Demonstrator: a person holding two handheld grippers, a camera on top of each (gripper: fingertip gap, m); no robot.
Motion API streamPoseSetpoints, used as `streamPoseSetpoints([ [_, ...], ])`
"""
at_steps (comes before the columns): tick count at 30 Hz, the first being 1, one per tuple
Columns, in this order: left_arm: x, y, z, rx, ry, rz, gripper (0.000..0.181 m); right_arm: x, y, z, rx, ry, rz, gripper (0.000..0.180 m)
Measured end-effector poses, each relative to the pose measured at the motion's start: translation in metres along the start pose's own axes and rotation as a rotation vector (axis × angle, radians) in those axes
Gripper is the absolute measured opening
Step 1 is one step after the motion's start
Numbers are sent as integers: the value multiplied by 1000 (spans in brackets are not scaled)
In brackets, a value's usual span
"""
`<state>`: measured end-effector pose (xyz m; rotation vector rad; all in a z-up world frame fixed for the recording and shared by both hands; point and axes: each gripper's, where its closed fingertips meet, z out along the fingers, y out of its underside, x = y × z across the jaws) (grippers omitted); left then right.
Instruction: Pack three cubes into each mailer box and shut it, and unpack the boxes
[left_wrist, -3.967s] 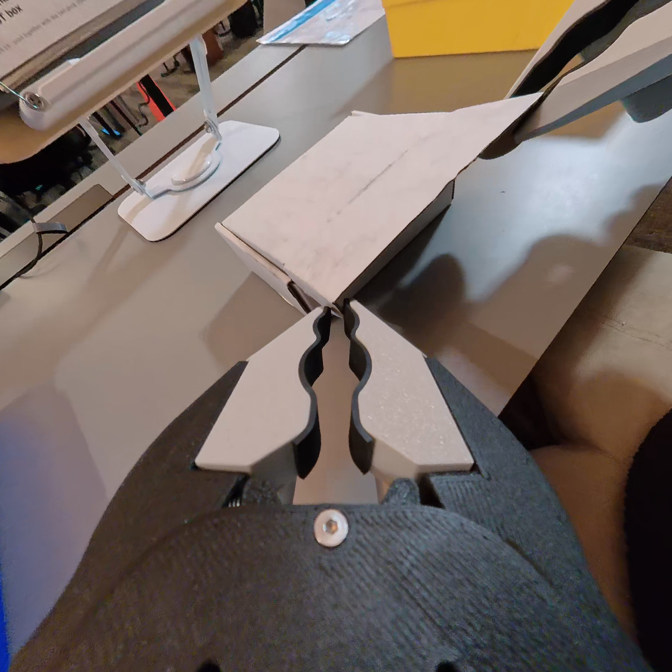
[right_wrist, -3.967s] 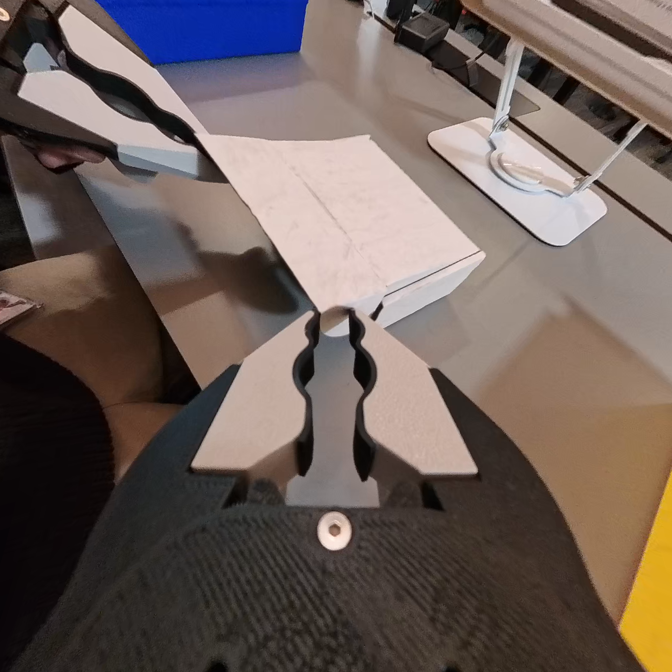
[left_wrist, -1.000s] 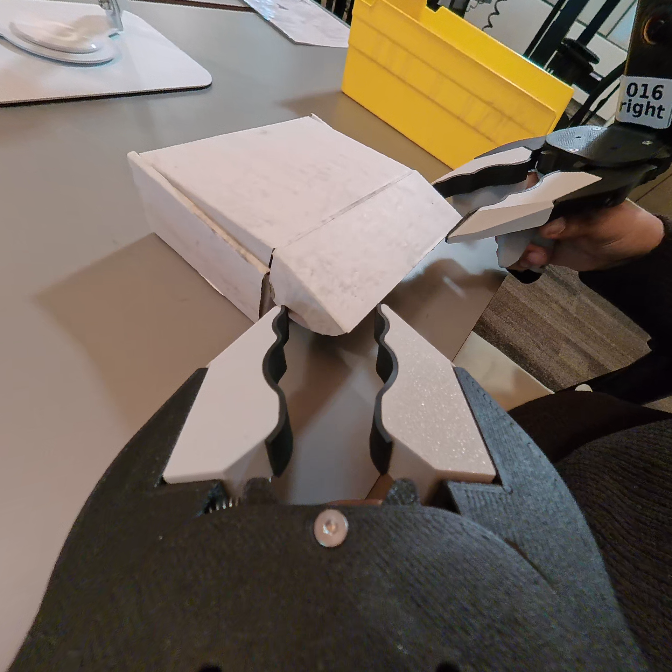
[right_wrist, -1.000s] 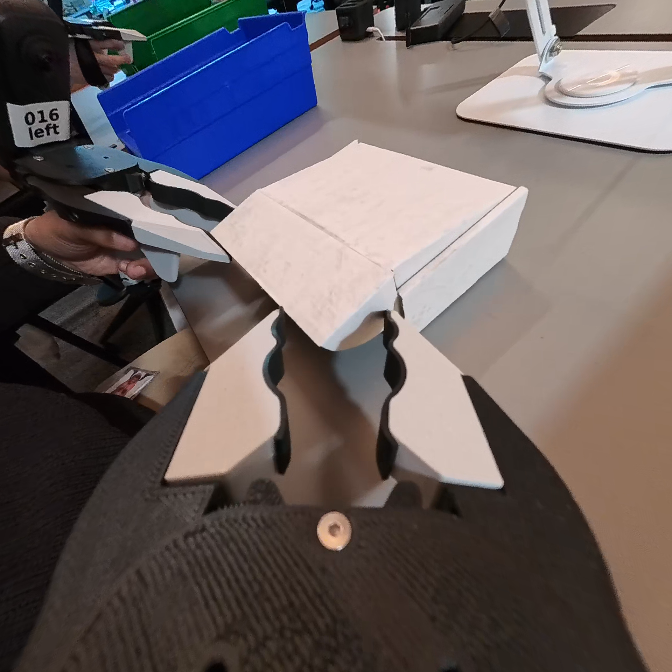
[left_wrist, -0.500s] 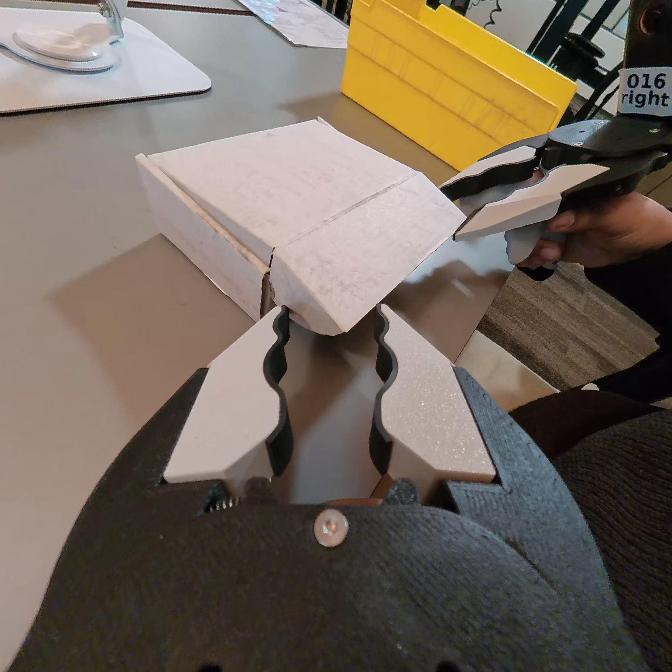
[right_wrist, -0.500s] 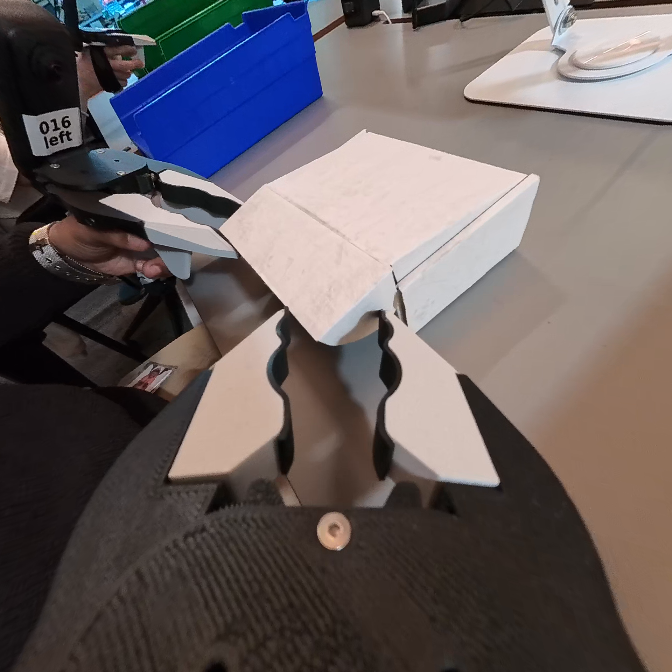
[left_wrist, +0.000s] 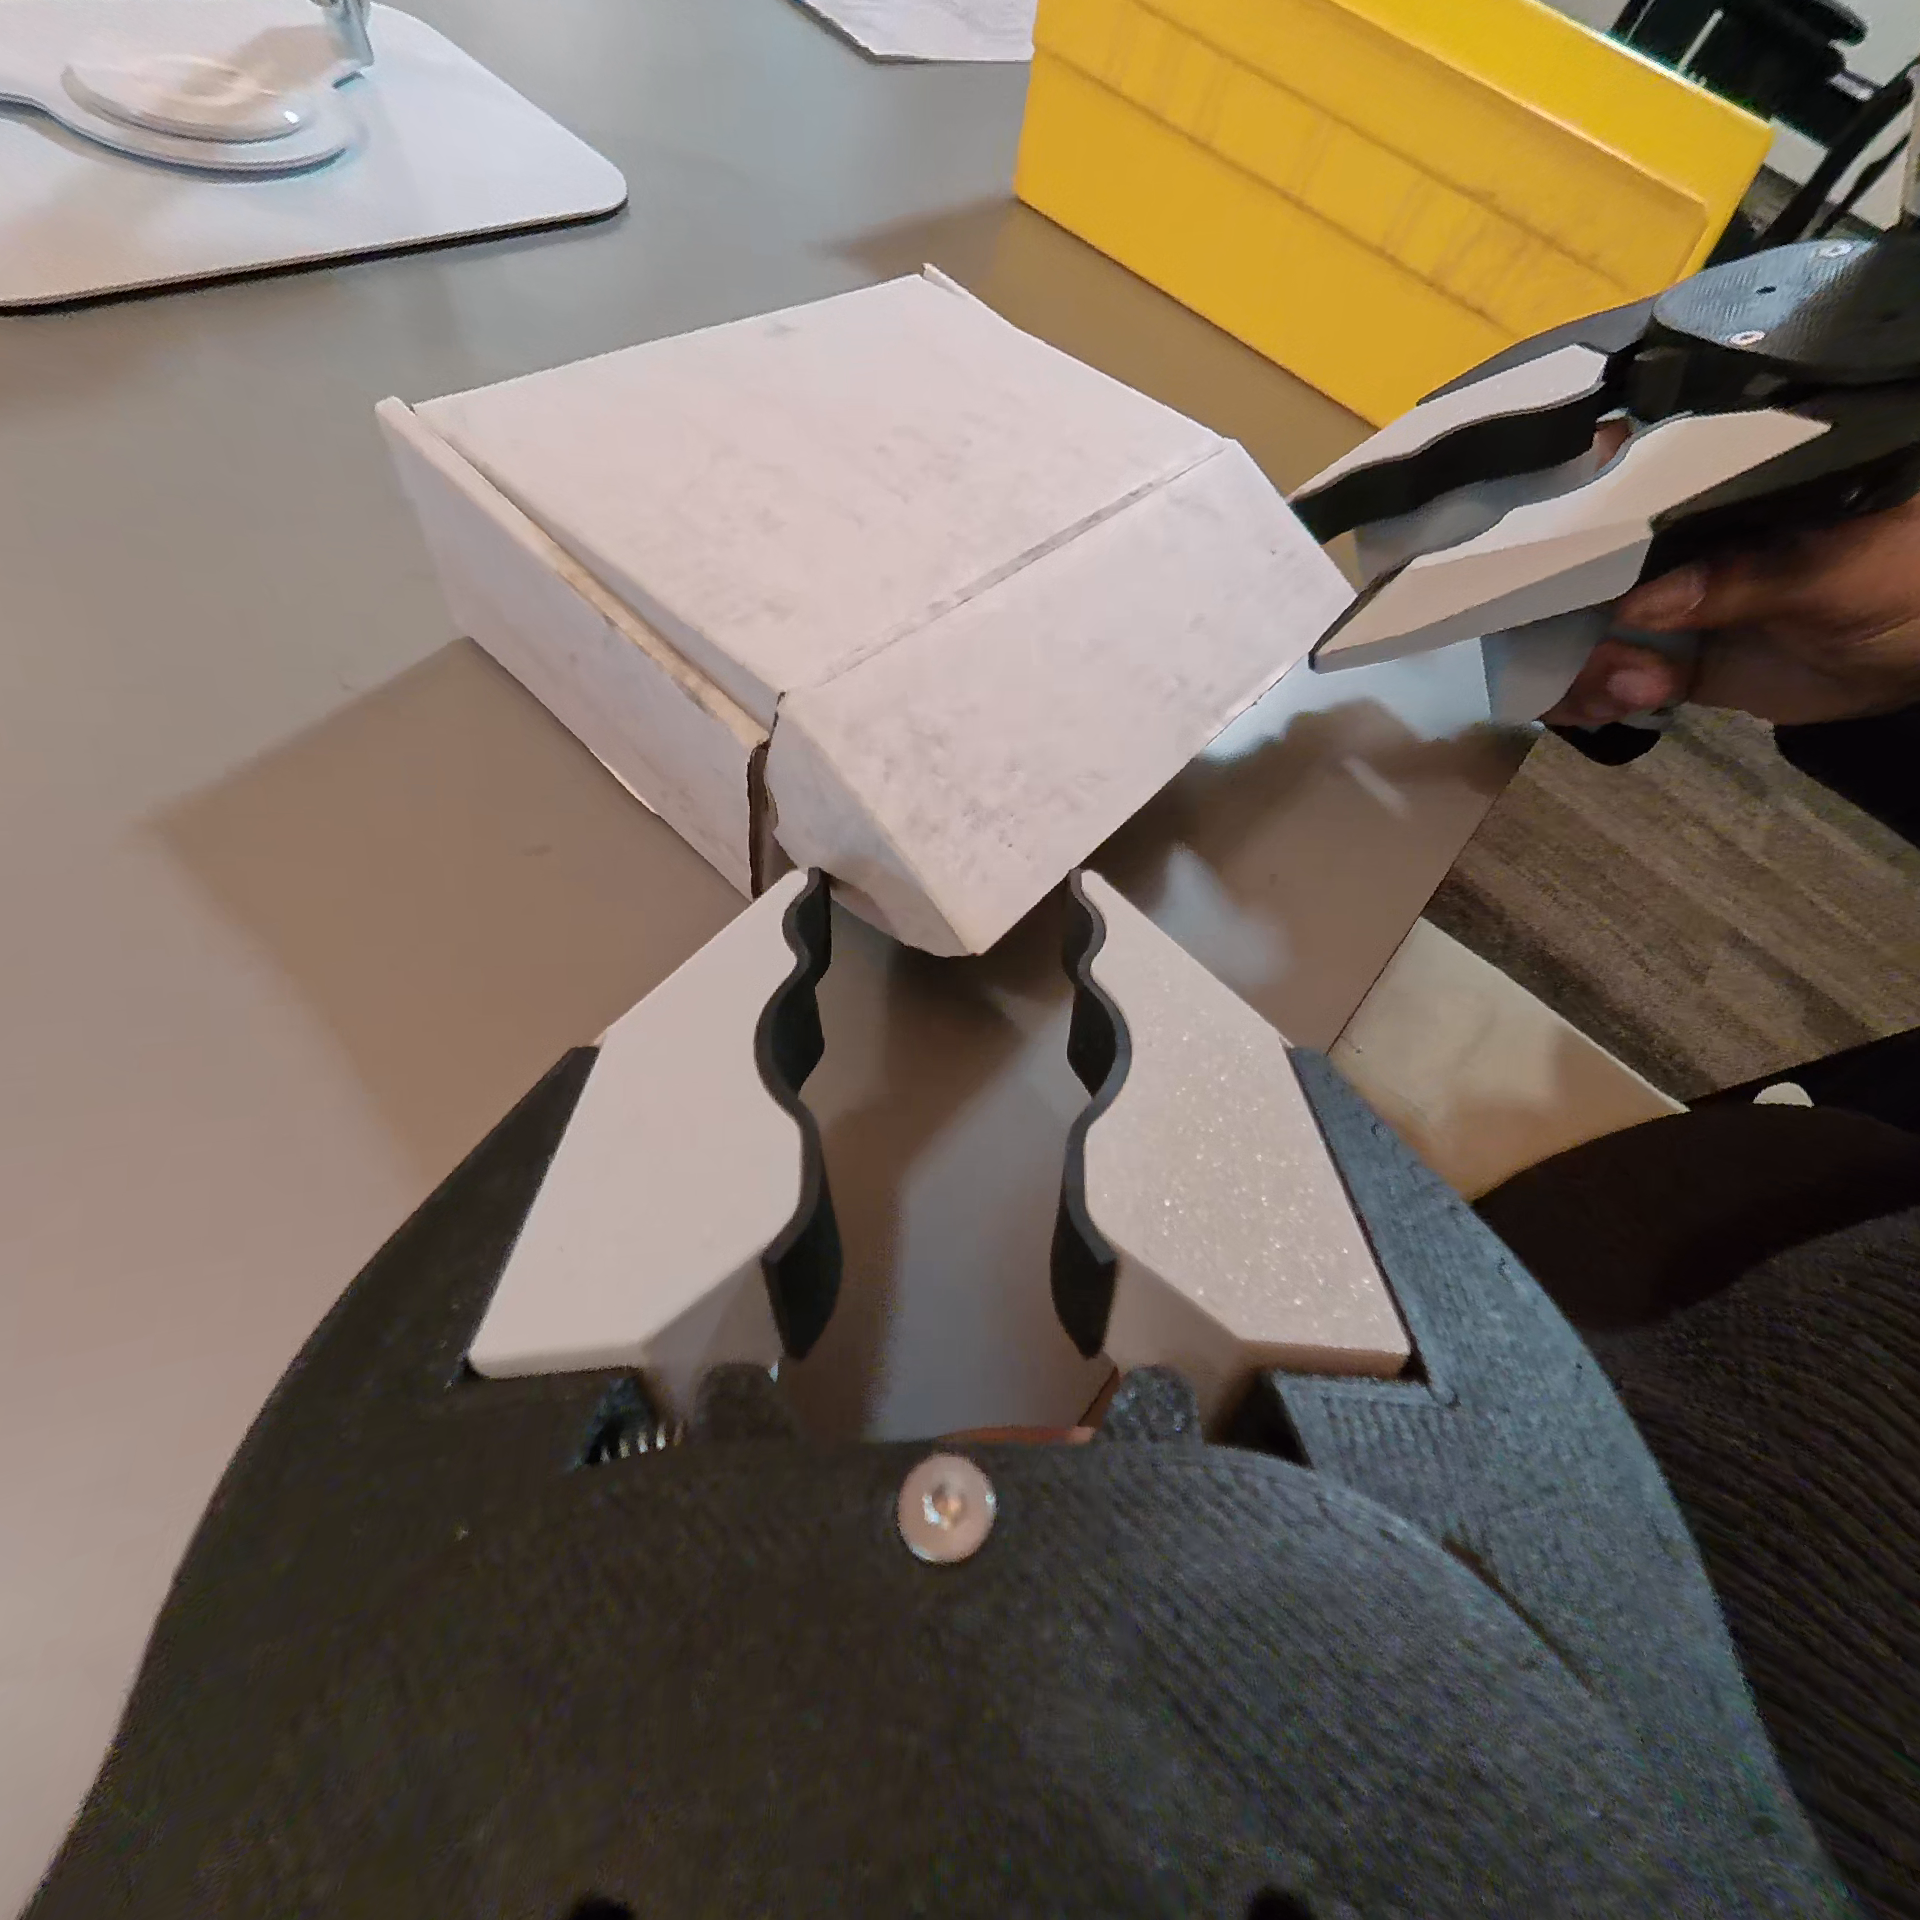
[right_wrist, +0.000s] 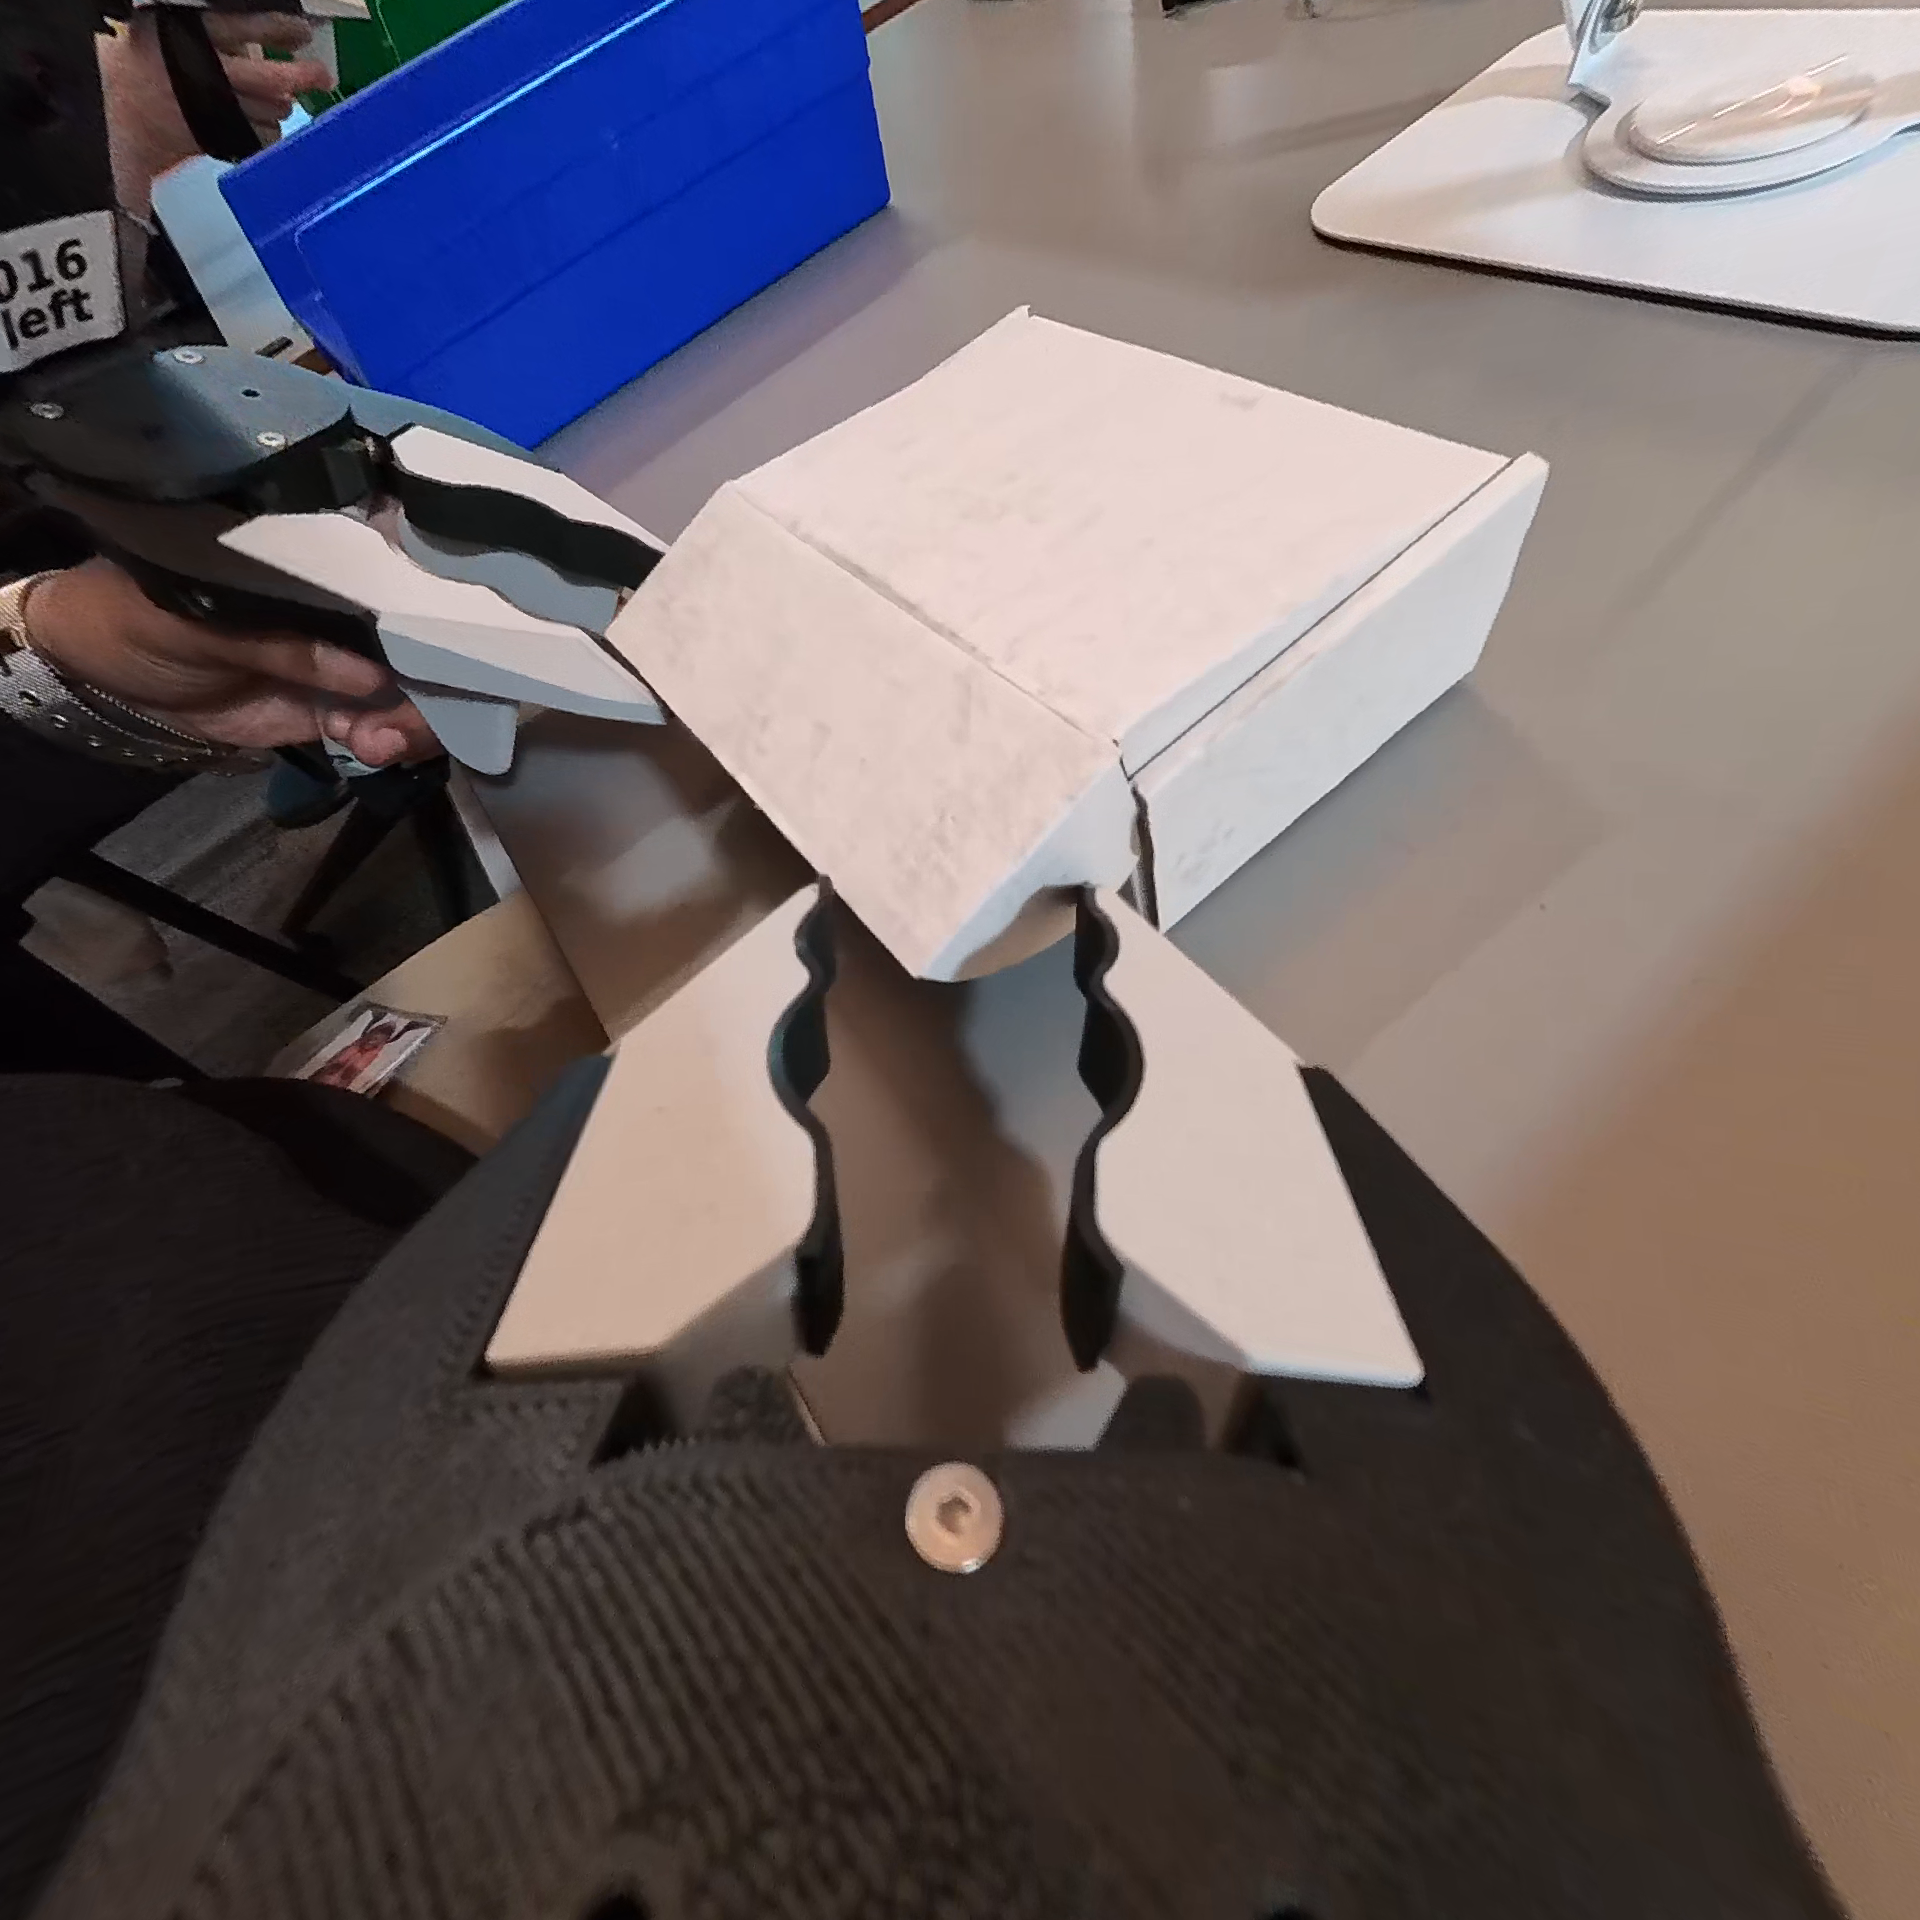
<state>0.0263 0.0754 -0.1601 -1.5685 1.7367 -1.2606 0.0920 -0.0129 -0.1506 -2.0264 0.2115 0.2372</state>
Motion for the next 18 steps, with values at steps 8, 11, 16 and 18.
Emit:
streamPoseSetpoints([
  [8,-3,-3,-6,16,-2,-6,42,5,-8,-5,53,23,-20,44],
  [11,-4,-9,-9,52,23,-56,42,4,-10,-5,68,20,-20,43],
  [16,-1,-8,-6,44,26,-50,34,4,-9,-2,66,0,4,42],
  [18,-1,-6,-4,35,6,-24,33,4,-8,-1,64,-4,12,42],
])
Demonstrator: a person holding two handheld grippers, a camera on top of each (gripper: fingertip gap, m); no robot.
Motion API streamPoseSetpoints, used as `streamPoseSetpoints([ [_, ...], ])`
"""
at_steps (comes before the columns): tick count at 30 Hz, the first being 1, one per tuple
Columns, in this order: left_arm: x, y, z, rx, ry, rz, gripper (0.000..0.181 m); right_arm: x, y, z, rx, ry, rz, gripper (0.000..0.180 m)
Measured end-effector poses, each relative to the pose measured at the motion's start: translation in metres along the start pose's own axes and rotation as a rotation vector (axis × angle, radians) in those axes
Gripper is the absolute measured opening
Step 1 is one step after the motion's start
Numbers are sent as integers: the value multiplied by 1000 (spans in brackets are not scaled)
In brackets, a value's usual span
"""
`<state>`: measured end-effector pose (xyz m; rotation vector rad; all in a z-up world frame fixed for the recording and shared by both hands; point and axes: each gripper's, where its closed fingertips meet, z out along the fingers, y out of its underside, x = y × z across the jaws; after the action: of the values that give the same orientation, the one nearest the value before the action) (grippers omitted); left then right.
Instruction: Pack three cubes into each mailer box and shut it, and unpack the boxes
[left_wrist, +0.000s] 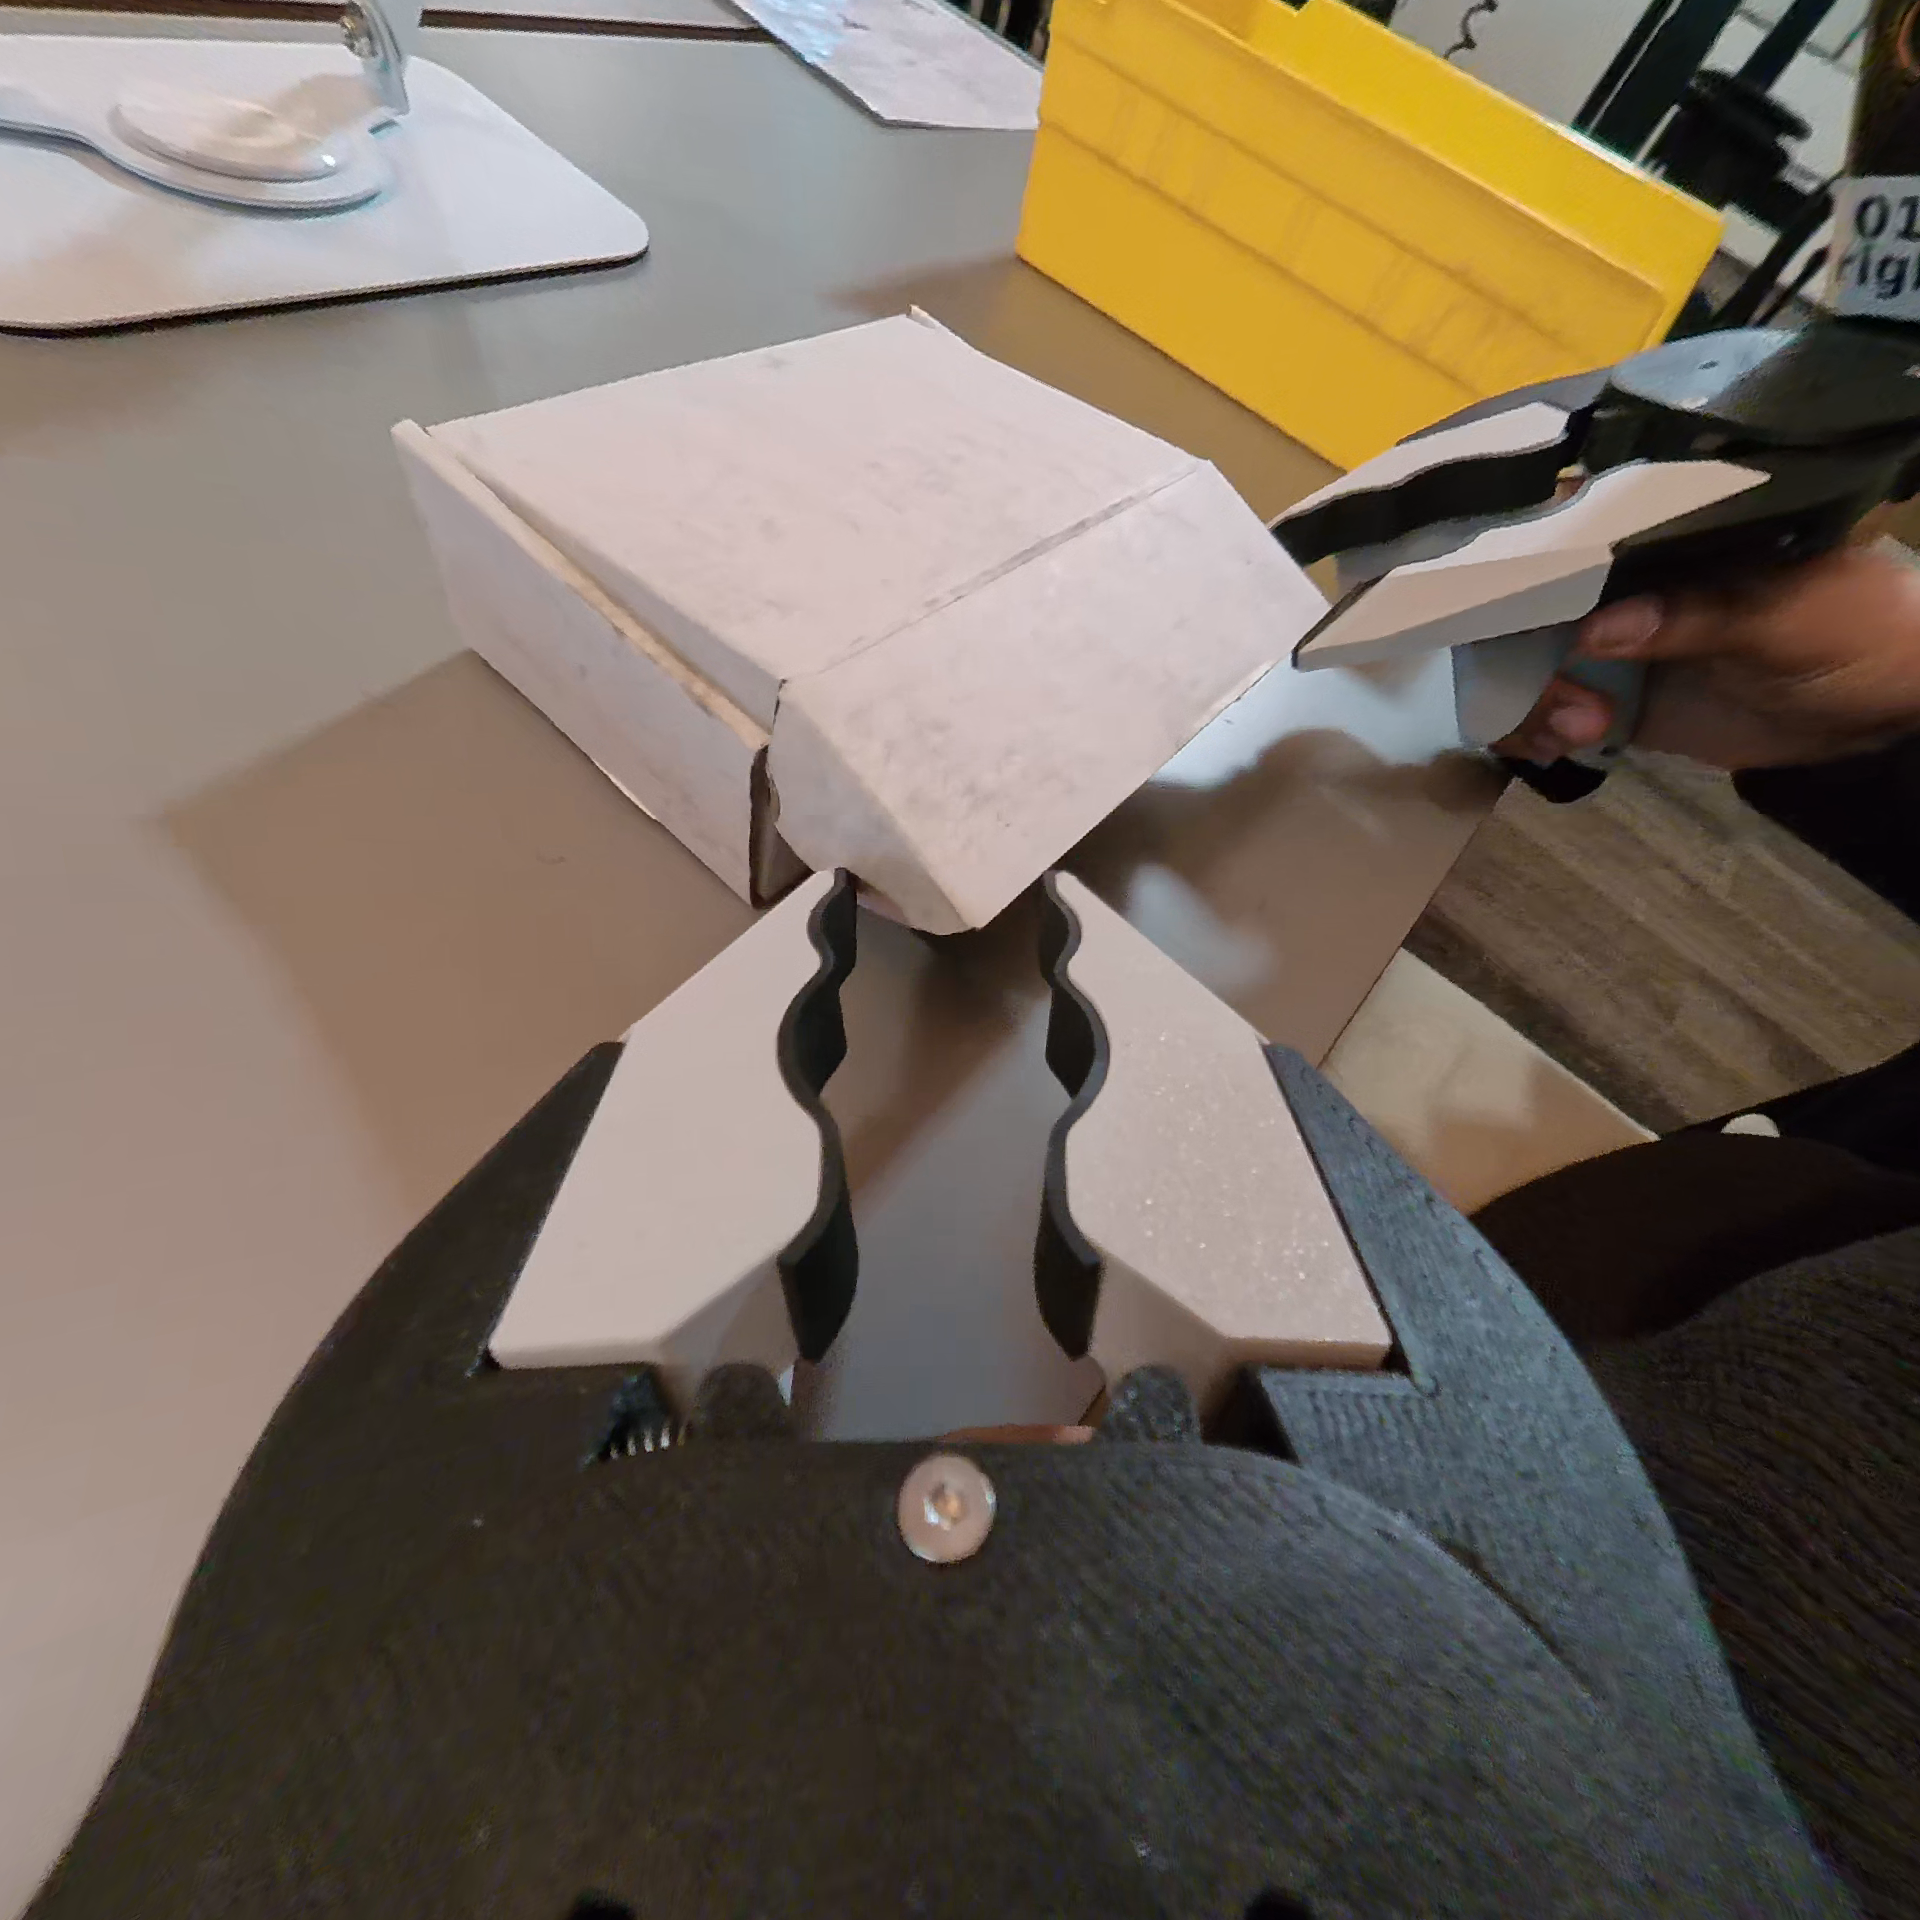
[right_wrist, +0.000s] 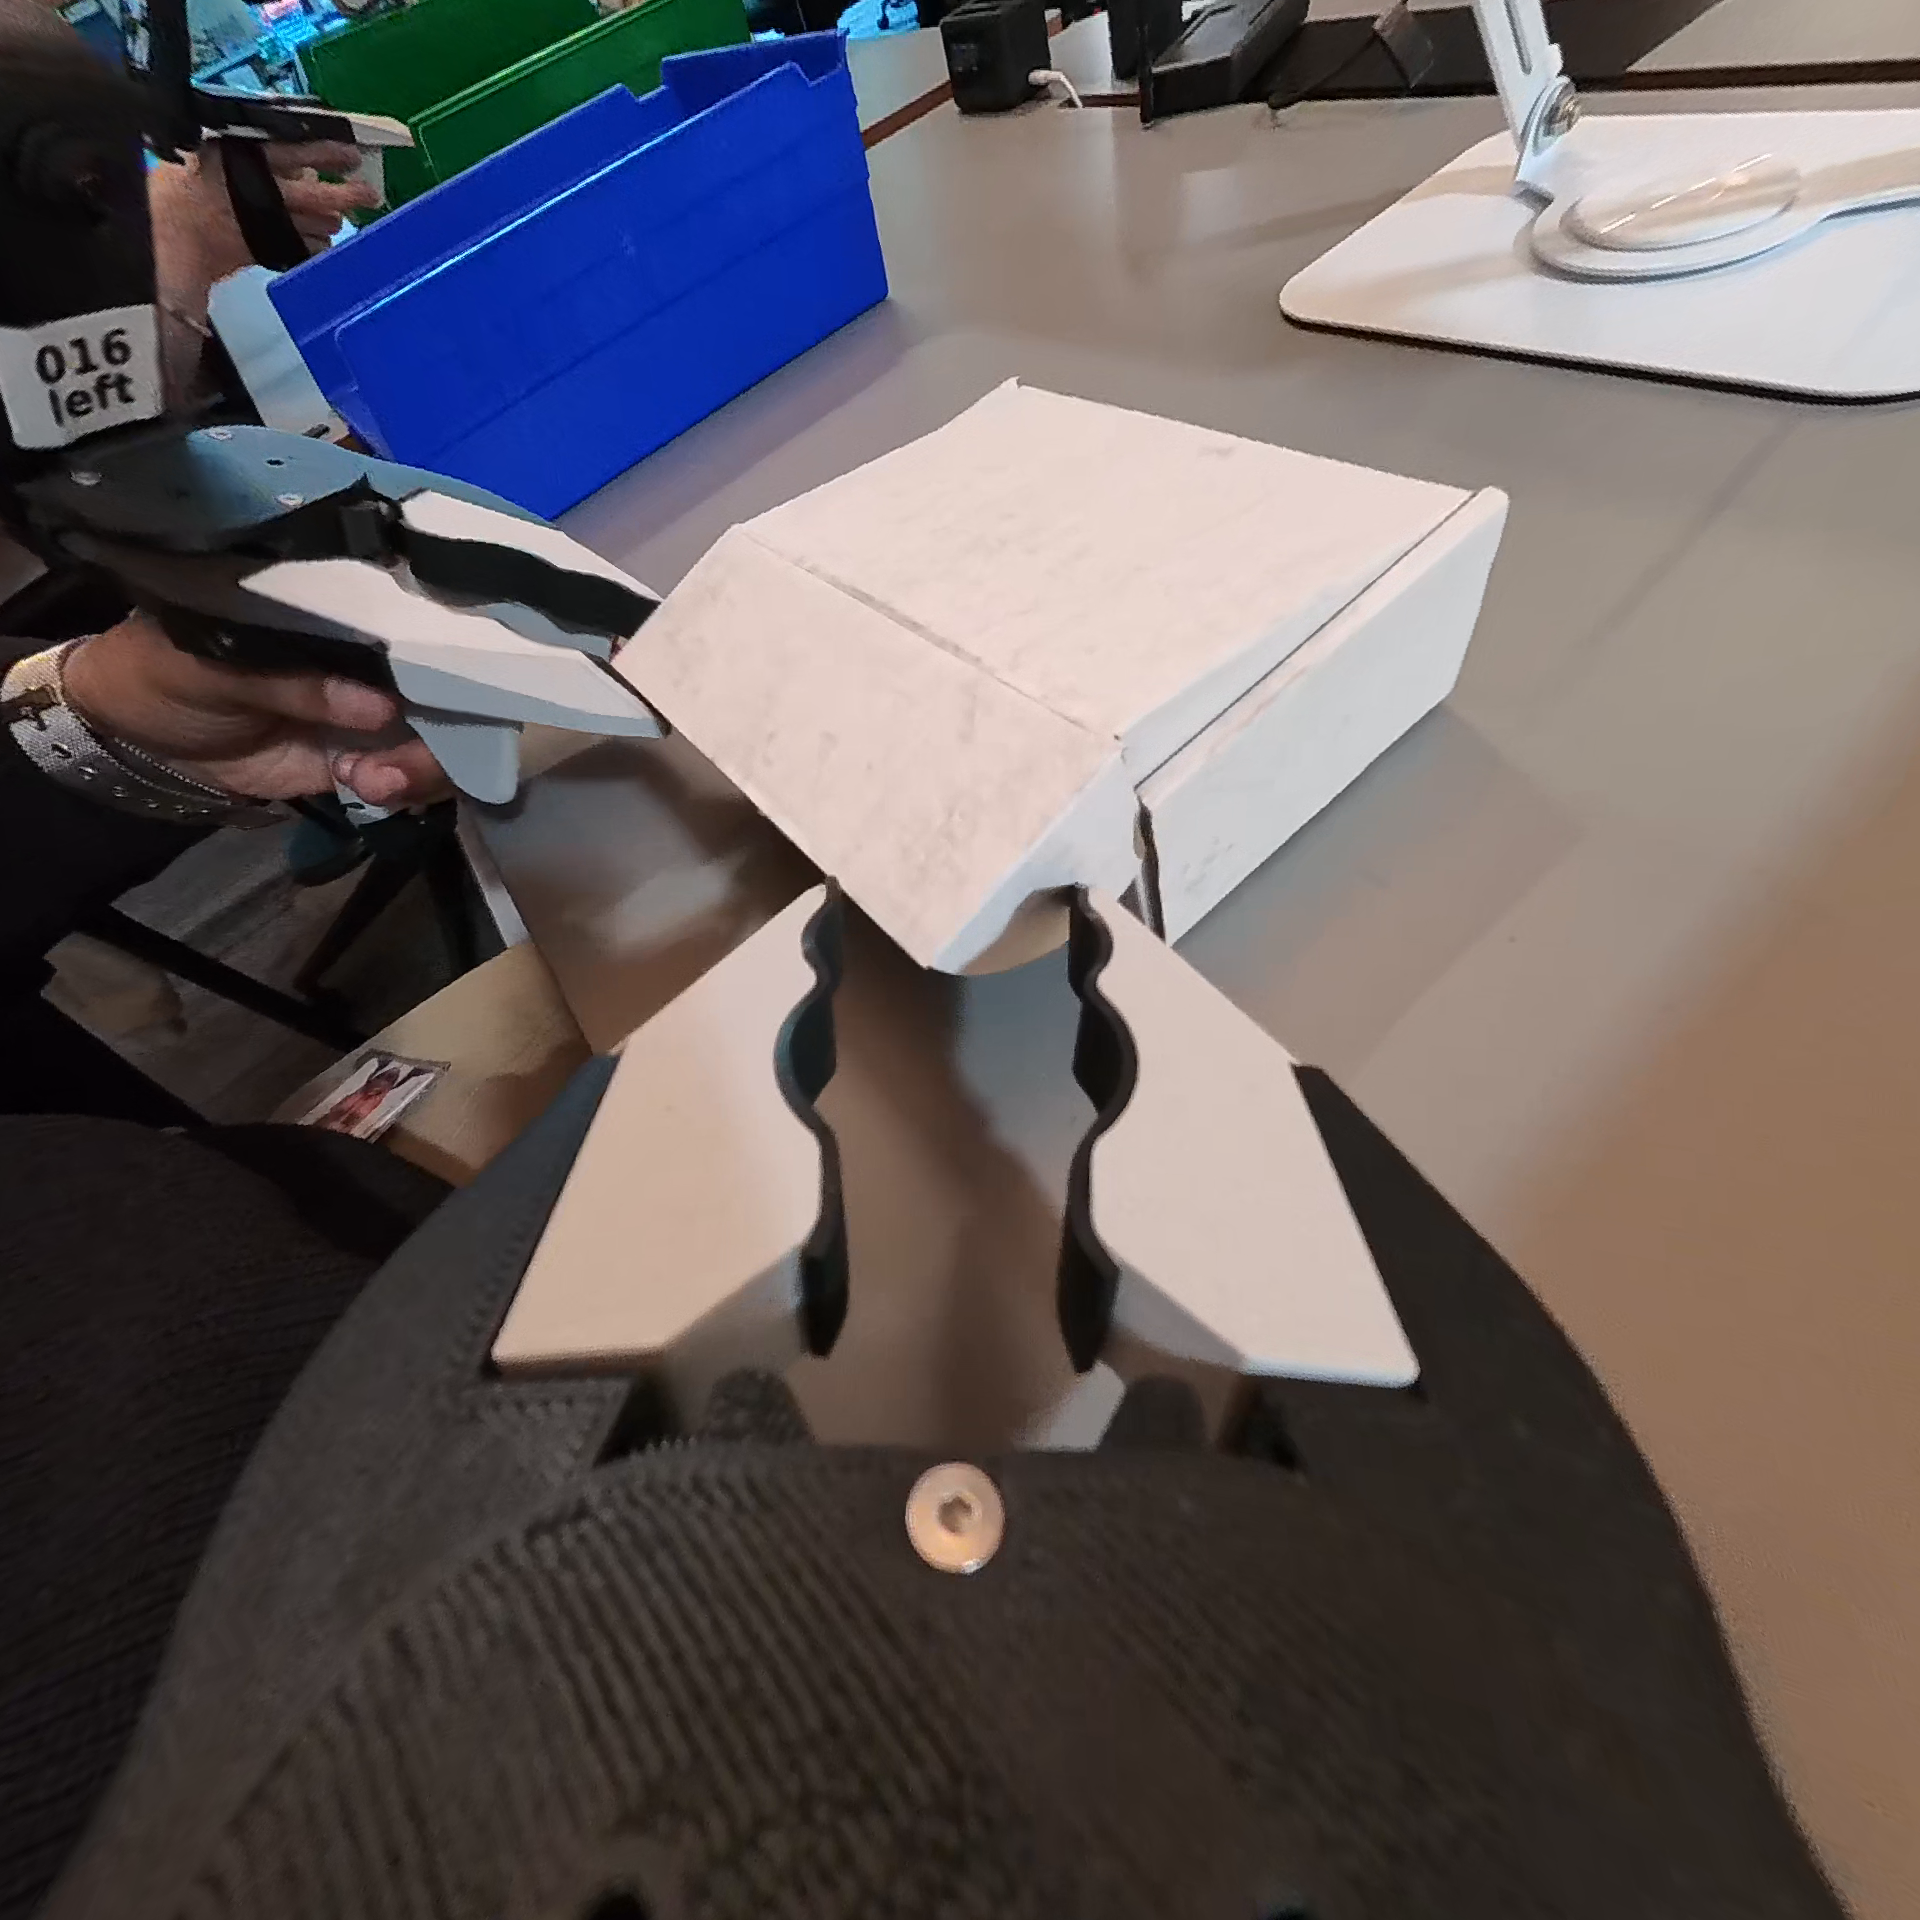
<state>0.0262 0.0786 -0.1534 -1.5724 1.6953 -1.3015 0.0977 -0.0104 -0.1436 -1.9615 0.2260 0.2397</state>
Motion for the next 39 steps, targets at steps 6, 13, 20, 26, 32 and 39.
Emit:
streamPoseSetpoints([
  [6,-2,1,1,-3,-33,46,32,0,1,1,-1,1,12,42],
  [13,-5,3,4,-16,-73,84,32,3,4,4,-30,20,18,42],
  [20,-1,4,4,-20,-46,93,42,3,4,4,-29,18,23,42],
  [26,4,2,2,-5,8,39,49,3,4,4,-25,15,28,42],
  [32,8,0,0,3,61,-19,52,3,5,2,-23,7,39,42],
  [39,8,-3,-2,20,101,-118,51,3,5,2,-24,1,44,42],
])
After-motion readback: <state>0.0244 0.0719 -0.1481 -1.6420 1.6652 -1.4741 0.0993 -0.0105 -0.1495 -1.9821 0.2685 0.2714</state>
